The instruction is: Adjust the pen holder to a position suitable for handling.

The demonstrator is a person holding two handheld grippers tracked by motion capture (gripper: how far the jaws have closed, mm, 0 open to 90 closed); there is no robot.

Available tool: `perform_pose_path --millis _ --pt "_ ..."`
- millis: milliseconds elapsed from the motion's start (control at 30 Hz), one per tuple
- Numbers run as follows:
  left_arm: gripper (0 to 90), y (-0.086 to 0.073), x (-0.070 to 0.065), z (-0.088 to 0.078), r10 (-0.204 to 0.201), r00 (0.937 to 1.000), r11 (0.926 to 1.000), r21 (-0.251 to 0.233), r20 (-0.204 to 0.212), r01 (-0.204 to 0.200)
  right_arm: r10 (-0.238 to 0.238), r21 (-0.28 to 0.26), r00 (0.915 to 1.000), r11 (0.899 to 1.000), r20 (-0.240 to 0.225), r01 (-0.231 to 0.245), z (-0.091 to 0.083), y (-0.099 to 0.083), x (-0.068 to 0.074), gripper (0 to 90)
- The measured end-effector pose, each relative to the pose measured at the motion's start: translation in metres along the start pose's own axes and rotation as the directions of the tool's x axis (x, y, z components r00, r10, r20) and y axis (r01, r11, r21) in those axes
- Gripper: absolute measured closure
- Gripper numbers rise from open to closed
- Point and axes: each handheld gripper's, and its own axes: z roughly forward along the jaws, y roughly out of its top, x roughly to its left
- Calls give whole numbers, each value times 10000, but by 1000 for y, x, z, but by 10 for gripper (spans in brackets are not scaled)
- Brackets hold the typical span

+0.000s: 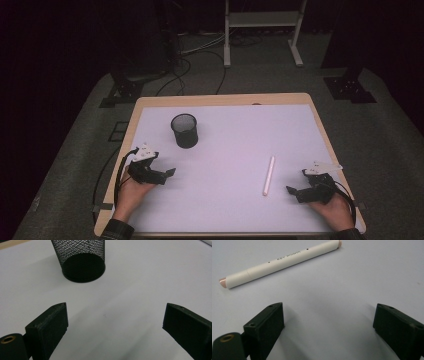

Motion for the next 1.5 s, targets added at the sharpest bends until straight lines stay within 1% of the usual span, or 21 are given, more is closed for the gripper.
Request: perform_pose_path --millis 133,200,233,333,400,467,533,600,633,700,800,867,933,967,1000,1033,1133,1233,1300,1400,1500 --pt "53 3 2 2 50 10000 10000 43 -25 -50 -4 6 10000 10000 -9 4 0 0 0 89" --pt "53 6 3 3 38 10000 10000 4 -40 -38 11 11 10000 10000 -8 -11 0 0 0 89" --pt "53 8 4 5 32 10000 10000 -94 -53 -32 -3 3 10000 10000 -6 3 0 0 0 89" --pt "53 8 5 7 18 10000 9999 -122 -55 -19 -3 4 10000 10000 -8 3 0 0 0 89" --pt "47 11 6 10 152 9998 9998 134 -126 -150 -3 5 10000 10000 -7 3 0 0 0 89" --pt "33 15 7 12 59 9999 10000 -6 -128 -59 3 6 10000 10000 -10 -3 0 0 0 89" --pt "22 17 7 13 86 9998 10000 18 -183 -86 -1 6 10000 10000 -10 1 0 0 0 89" --pt "19 19 8 15 101 9997 9999 -64 -244 -103 2 6 10000 10000 -9 -2 0 0 0 89" --pt "14 19 9 17 7 9997 9999 -117 -229 -9 -1 6 10000 10000 -8 1 0 0 0 89" --pt "4 20 9 18 39 9997 10000 -84 -238 -41 0 5 10000 10000 -8 0 0 0 0 89" --pt "0 21 10 21 103 9996 9999 90 -264 -101 1 6 10000 10000 -9 -1 0 0 0 89" --pt "0 26 11 22 64 9995 10000 -64 -295 -66 -12 -3 10000 10000 -5 12 0 0 0 89" --pt "0 28 12 23 86 9995 9999 -67 -310 -88 8 6 10000 10000 -10 -8 0 0 0 89" --pt "0 31 13 24 10 9995 9996 -280 -305 -19 4 4 10000 10000 -11 -4 0 0 0 89" --pt "0 31 13 24 10 9995 9996 -280 -305 -19 4 4 10000 10000 -11 -4 0 0 0 89" --pt "0 33 15 26 -117 9996 9993 -346 -262 108 8 7 10000 10000 -10 -8 0 0 0 89" --pt "0 36 17 28 -25 9993 9996 -299 -368 14 7 4 10000 10000 -10 -7 0 0 0 89" --pt "0 44 21 31 -60 9991 9989 -475 -410 40 9 4 10000 10000 -8 -9 0 0 0 89" --pt "0 46 22 33 -26 9990 9989 -461 -440 5 5 9 10000 10000 -8 -5 0 0 0 89" --pt "0 49 24 35 -52 9989 9988 -499 -468 28 9 0 10000 10000 -10 -9 0 0 0 89" --pt "0 51 27 39 -127 9989 9977 -678 -461 96 9 -2 10000 10000 -11 -9 0 0 0 89"
